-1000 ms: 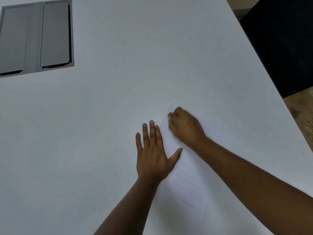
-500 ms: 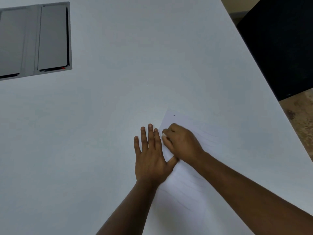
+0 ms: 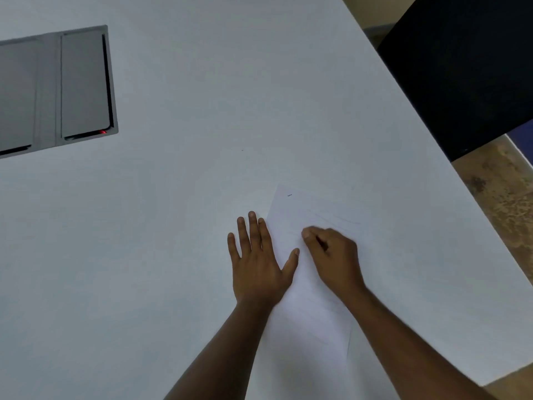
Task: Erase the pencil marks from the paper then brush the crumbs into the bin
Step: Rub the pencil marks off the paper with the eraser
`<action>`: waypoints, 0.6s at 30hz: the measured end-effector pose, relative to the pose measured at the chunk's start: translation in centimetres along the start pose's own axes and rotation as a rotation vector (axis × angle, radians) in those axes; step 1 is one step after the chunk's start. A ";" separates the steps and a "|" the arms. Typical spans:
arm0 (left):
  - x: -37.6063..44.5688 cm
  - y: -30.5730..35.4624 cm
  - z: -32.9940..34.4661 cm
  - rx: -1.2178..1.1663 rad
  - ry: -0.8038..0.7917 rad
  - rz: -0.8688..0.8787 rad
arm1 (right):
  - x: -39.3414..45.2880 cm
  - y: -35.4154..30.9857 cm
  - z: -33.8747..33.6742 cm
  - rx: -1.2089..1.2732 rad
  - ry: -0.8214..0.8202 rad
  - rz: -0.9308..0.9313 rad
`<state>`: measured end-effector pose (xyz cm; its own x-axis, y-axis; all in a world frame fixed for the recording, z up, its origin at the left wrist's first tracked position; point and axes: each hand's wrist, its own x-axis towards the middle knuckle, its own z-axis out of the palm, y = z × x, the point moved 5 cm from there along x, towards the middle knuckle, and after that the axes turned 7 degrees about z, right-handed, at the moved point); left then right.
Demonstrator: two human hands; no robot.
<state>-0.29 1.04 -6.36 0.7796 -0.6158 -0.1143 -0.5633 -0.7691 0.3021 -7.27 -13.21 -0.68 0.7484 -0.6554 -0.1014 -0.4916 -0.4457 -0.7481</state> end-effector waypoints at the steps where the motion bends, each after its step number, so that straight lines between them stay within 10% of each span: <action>1: 0.0 0.0 0.0 -0.002 0.007 -0.006 | -0.7 0.5 0.5 0.040 -0.004 0.010; 18: -0.3 3.1 1.0 0.089 -0.091 0.154 | 3.8 4.6 -2.6 0.229 -0.319 0.204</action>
<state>-2.53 -1.28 -6.35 0.6566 -0.7373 -0.1591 -0.6992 -0.6741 0.2380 -7.86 -19.33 -2.81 0.7638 -0.4786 -0.4330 -0.5593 -0.1562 -0.8141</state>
